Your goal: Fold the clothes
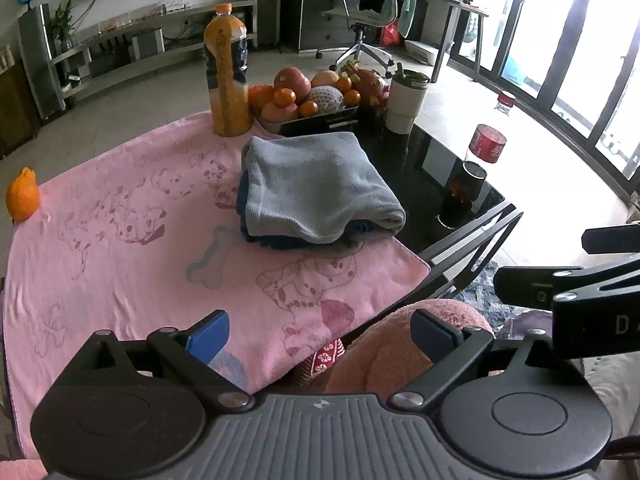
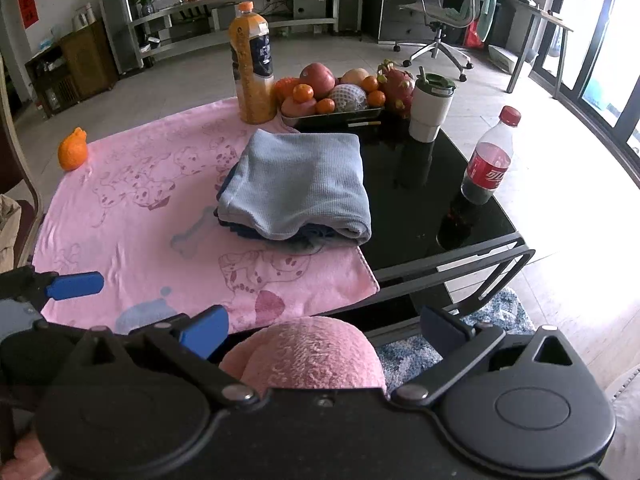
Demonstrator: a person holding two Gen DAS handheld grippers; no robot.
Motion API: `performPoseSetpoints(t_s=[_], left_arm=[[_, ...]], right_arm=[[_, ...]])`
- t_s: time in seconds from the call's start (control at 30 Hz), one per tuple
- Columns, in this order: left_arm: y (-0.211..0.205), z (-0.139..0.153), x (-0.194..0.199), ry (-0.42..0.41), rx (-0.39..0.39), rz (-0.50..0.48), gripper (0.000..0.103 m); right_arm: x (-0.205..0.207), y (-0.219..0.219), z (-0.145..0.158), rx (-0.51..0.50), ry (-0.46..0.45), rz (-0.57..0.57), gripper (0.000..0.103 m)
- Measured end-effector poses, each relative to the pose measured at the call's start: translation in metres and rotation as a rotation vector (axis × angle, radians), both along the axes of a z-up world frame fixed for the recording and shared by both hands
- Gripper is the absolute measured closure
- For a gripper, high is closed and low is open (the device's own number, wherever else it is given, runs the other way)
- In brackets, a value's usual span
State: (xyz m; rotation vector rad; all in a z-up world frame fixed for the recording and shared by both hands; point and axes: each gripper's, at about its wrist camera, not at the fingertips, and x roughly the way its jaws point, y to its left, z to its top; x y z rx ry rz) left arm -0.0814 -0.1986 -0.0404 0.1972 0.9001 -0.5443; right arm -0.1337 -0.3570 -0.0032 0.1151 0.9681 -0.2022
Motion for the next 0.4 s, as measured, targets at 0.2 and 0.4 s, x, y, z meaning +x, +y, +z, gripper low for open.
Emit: performPoseSetpoints(t_s=[0.2,0.4], left_arm=[[0.0016,-0.0039,0.0036,0.027,-0.016,-0.005,0.005],[0.0028,-0.0057,0.0033,0.023,-0.036,-0.007,0.002]], right_arm=[[0.0011,0.0011,-0.0023,-0.007,0.003,-0.004,0.000],[0.0015,0.0003,-0.0042,0.001,0.005,-0.008,0.000]])
